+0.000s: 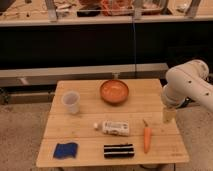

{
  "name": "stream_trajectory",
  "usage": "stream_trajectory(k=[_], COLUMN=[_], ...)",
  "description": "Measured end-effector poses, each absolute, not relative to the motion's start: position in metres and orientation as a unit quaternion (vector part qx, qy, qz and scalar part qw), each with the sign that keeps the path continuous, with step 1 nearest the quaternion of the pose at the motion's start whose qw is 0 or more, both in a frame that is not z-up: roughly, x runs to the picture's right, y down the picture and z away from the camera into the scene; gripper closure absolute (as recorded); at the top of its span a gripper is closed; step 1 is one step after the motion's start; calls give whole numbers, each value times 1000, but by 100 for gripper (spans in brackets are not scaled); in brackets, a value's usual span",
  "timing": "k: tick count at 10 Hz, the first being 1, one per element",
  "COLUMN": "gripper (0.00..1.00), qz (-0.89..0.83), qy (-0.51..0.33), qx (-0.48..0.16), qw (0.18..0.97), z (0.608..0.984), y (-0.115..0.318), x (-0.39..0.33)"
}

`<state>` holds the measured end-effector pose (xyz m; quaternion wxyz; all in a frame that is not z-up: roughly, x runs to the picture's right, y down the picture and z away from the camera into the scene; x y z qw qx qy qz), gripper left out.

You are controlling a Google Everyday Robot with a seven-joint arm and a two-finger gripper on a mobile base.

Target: Push the eraser across the table

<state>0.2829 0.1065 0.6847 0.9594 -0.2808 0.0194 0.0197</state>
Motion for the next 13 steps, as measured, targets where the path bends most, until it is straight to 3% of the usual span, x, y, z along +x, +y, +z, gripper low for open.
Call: stream_trajectory(k=[4,13], gripper=[20,20], qz=[-29,-86], qy=[1,-30], qx=[-287,-304], qw=[957,948], z=[684,696], y=[153,202], x=[243,208])
